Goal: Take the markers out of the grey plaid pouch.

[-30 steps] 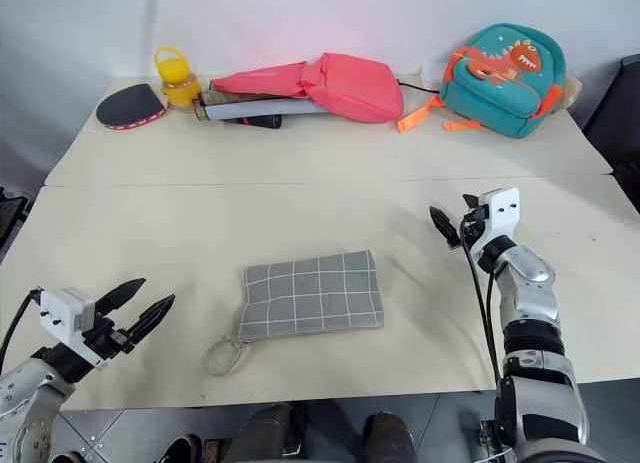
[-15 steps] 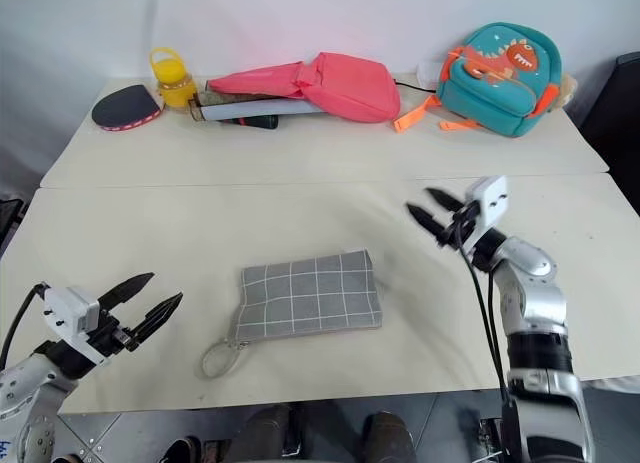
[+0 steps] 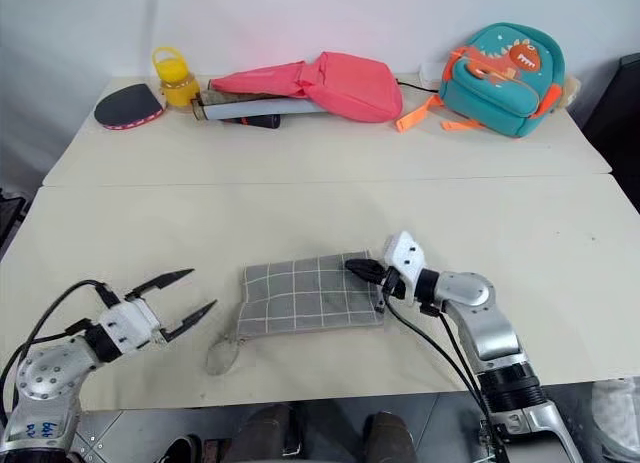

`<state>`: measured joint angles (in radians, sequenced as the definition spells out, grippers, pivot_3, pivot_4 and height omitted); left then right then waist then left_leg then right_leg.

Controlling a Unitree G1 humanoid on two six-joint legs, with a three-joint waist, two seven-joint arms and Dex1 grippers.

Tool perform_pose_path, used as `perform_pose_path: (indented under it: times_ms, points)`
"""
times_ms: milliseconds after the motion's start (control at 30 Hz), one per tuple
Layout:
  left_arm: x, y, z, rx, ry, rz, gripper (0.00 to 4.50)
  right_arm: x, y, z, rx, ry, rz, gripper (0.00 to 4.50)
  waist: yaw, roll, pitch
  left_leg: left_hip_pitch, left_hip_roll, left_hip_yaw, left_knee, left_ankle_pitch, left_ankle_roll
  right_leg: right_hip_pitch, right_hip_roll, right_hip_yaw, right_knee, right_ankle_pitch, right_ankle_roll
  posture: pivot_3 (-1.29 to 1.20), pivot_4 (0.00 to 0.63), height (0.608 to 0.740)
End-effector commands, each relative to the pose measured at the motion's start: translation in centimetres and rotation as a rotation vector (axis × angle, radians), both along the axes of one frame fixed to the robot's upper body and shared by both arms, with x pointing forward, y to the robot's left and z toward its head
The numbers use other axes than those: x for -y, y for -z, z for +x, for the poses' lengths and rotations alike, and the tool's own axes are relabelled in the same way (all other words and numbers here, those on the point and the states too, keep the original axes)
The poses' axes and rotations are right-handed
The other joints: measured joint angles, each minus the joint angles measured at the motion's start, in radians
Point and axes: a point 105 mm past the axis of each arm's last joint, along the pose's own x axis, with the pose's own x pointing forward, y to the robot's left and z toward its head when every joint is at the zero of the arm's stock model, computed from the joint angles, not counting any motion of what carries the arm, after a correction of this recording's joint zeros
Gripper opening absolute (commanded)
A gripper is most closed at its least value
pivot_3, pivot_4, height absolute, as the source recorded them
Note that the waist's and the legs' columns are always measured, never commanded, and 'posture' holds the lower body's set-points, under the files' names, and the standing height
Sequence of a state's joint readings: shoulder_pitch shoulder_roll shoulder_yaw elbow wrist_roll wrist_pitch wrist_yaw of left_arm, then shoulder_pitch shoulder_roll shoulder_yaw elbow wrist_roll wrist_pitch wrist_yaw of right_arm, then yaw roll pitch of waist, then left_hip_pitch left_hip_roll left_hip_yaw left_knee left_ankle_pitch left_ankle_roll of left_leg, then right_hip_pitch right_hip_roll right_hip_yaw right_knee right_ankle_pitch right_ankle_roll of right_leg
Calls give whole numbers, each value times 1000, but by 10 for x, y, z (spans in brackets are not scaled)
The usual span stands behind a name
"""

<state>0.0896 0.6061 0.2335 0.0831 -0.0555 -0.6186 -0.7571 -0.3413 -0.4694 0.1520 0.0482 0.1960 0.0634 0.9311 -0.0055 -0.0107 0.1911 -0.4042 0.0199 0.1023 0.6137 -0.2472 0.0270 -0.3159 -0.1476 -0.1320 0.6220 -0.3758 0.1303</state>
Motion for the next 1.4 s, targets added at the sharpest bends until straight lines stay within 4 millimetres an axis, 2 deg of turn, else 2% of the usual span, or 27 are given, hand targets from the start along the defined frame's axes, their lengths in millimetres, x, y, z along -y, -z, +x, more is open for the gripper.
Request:
perform_pose_path:
  times_ms: [33, 267, 467, 767, 900, 1133, 1400]
  points:
    - [5, -2, 3, 68, 48, 49, 3309, 2, -1, 2, 52, 4, -36, 32, 1, 0, 0, 0, 0, 0, 0, 0, 0, 0, 0, 0, 0, 0, 0, 0, 150, 740]
    - [24, -2, 15, 156, 111, 58, 3309, 3, 5, -1, 53, -15, -66, 32, 1, 0, 0, 0, 0, 0, 0, 0, 1, -1, 0, 0, 3, 0, 0, 0, 150, 740]
    - [39, 5, 12, 156, 202, 68, 3309, 4, 5, 0, 56, -11, -69, 32, 1, 0, 0, 0, 0, 0, 0, 1, 1, -1, 0, -1, 4, 0, 0, 0, 150, 740]
    - [43, 1, 18, 157, 216, 47, 3309, 4, 3, 1, 64, -9, -74, 32, 1, -1, 0, 1, 0, 0, 0, 1, 1, -1, 0, -1, 4, 0, 0, 0, 150, 740]
    - [45, 4, 16, 140, 229, 35, 2423, 1, 3, 0, 66, -16, -76, 0, 0, -1, 0, 1, 0, 0, 0, 1, 1, -1, 0, -1, 5, 0, 0, 0, 150, 740]
    - [51, 4, 15, 140, 252, 28, 133, 0, 3, 1, 67, -22, -77, 0, 1, 0, -1, 1, -1, 0, 0, 1, 1, 0, 0, -1, 5, 0, 0, 0, 150, 740]
    - [49, 5, 14, 124, 242, 24, 46, -1, -2, 4, 77, -13, -66, 0, 1, 0, -1, 1, -1, 0, 0, 1, 1, 0, 0, -1, 5, 0, 0, 0, 150, 740]
